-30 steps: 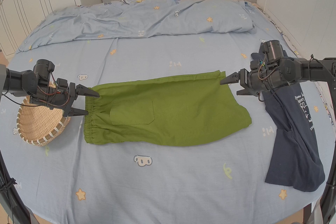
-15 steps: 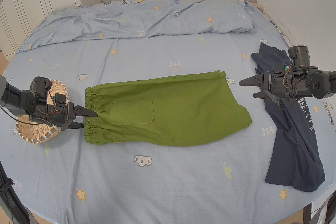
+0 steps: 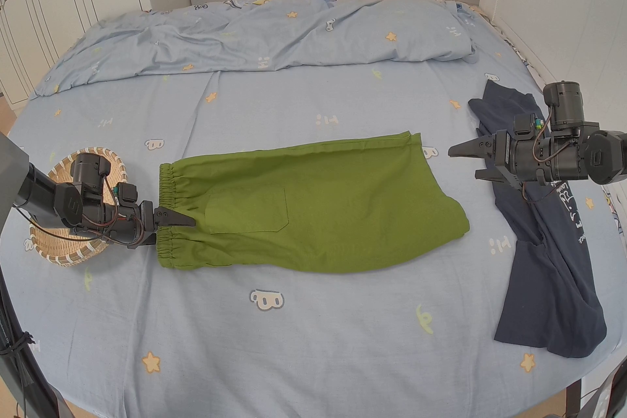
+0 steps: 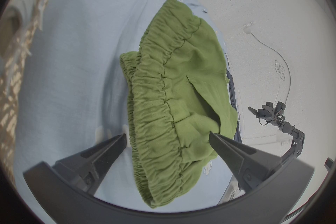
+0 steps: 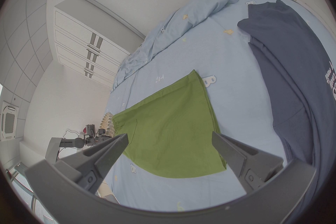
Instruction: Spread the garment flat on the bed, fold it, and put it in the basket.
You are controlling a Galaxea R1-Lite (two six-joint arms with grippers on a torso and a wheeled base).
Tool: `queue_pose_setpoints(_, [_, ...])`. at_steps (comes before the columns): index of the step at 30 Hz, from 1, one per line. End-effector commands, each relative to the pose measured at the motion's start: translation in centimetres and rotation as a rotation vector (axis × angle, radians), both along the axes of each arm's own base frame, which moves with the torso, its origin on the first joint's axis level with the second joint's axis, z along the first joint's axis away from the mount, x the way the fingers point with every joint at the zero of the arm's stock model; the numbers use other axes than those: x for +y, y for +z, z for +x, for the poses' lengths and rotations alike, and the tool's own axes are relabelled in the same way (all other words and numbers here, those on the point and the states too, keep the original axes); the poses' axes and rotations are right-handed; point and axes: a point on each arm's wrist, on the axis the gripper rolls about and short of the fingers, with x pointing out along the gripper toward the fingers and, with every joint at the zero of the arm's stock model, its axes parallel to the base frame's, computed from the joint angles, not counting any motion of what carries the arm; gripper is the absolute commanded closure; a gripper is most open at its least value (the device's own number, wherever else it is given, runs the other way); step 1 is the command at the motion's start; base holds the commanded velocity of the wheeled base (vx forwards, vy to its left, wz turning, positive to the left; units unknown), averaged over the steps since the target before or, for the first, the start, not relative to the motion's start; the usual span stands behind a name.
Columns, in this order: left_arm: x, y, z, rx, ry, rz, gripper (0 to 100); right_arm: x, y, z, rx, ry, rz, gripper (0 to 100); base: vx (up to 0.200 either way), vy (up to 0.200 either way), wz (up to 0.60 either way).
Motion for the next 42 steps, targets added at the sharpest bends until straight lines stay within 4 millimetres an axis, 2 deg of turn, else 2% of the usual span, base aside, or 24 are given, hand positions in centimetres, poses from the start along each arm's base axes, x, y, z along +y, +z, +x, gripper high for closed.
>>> queue_pose_setpoints(1, [-0.1, -2.0, 0.5, 0.046, 0.002, -0.006, 0, 0.0, -0.1, -0.1, 0.002, 0.001, 0.0, 0, 0.0, 0.0, 0.0])
queue_pose_setpoints(12, [-0.1, -1.4, 1.4, 0.034, 0.076, -0.084, 0, 0.0, -0.1, -0.1, 0.002, 0.001, 0.0, 0, 0.0, 0.0, 0.0])
queue_pose_setpoints(19, [-0.5, -2.1, 1.7, 0.063, 0.077, -0.105, 0, 0.0, -0.1, -0.1, 0.001, -0.001, 0.0, 0, 0.0, 0.0, 0.0])
queue_pose_setpoints(20, [-0.5, -2.0, 1.7, 0.061, 0.077, -0.104, 100, 0.0, 0.0, -0.1, -0.001, -0.001, 0.0, 0, 0.0, 0.0, 0.0])
queue_pose_setpoints(32, [-0.4, -1.2, 1.6, 0.086, 0.071, -0.187, 100, -0.6, 0.0, 0.1, -0.009, -0.01, -0.006, 0, 0.0, 0.0, 0.0])
queue_pose_setpoints(33, [-0.4, 0.0, 1.3, 0.06, 0.067, -0.191, 100, -1.0, -1.1, 0.9, 0.022, -0.027, -0.018, 0, 0.0, 0.0, 0.0])
queue_pose_setpoints(35, [-0.3, 0.6, 1.1, 0.052, 0.075, -0.196, 100, -1.7, -1.9, 1.6, 0.034, -0.037, -0.035, 0, 0.0, 0.0, 0.0])
queue_pose_setpoints(37, [-0.3, 0.9, 1.1, 0.051, 0.077, -0.201, 100, -1.8, -2.4, 2.0, 0.045, -0.034, -0.046, 0, 0.0, 0.0, 0.0])
queue_pose_setpoints(39, [-0.3, 1.5, 0.9, 0.046, 0.084, -0.207, 100, -2.0, -4.4, 3.1, 0.1, -0.014, -0.085, 0, 0.0, 0.0, 0.0])
queue_pose_setpoints(42, [-0.1, 1.7, 0.9, 0.043, 0.088, -0.209, 100, -2.3, -5.4, 3.7, 0.133, -0.012, -0.096, 0, 0.0, 0.0, 0.0])
